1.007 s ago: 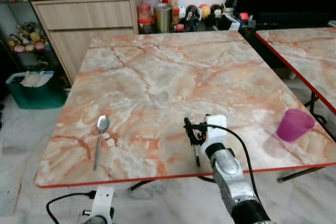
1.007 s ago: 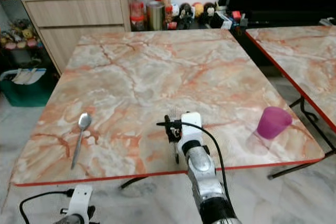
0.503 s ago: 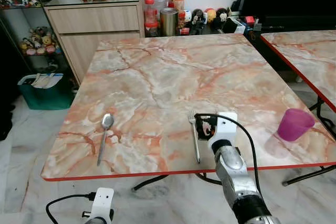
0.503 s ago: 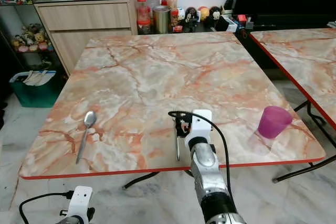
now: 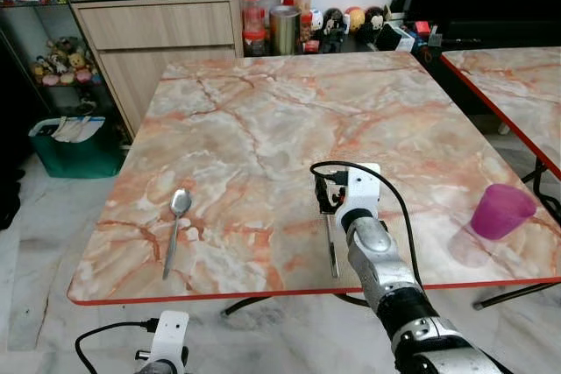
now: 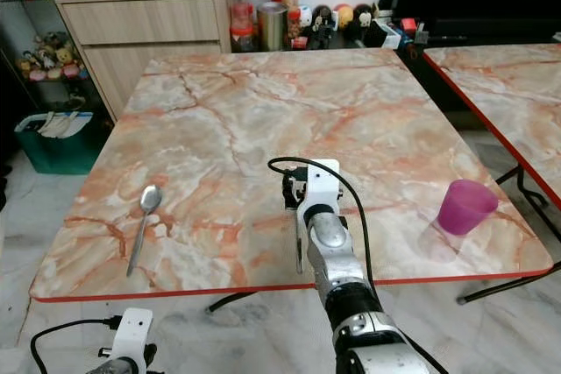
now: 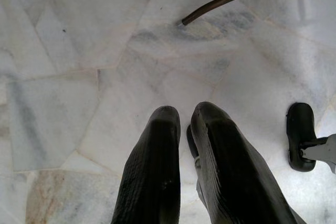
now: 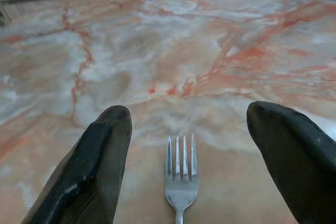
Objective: Setting the table
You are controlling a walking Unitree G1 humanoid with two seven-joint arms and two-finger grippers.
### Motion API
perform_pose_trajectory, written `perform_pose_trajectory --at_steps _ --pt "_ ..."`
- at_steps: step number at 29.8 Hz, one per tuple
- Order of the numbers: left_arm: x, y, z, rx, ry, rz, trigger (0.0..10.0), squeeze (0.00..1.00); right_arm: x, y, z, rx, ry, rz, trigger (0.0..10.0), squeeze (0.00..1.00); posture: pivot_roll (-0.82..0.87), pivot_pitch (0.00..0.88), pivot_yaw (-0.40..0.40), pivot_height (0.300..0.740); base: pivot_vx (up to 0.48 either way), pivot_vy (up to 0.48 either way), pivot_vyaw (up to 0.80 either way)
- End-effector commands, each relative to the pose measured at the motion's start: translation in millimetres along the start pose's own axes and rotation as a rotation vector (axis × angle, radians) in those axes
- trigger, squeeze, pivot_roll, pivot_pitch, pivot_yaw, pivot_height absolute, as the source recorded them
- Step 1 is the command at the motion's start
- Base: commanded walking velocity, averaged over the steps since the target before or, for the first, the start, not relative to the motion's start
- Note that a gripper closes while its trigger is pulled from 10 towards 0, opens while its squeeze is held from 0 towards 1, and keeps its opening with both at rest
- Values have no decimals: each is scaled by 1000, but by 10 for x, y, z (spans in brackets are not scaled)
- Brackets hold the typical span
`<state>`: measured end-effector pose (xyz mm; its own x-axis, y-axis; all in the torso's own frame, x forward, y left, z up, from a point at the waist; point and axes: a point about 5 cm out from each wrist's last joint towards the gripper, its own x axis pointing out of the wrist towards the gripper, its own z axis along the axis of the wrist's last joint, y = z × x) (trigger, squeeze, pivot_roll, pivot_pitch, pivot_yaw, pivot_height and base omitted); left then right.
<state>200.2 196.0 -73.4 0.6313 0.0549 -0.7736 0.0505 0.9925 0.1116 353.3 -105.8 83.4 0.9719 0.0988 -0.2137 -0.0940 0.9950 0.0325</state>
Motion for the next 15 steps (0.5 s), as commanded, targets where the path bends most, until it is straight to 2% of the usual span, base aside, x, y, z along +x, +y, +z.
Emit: perform_pose_trajectory --at_steps 1,11,15 --pt "-3 25 -23 -1 17 8 10000 0 18 27 -20 -7 33 -10 10000 0 -35 0 12 740 0 0 0" --pt "-10 24 -62 -1 32 9 10000 0 -51 165 -285 -4 147 9 10000 0 -39 0 14 740 0 0 0" --pt "-10 21 -62 -2 32 9 10000 0 -62 185 -316 -10 158 23 10000 0 -39 0 13 740 0 0 0"
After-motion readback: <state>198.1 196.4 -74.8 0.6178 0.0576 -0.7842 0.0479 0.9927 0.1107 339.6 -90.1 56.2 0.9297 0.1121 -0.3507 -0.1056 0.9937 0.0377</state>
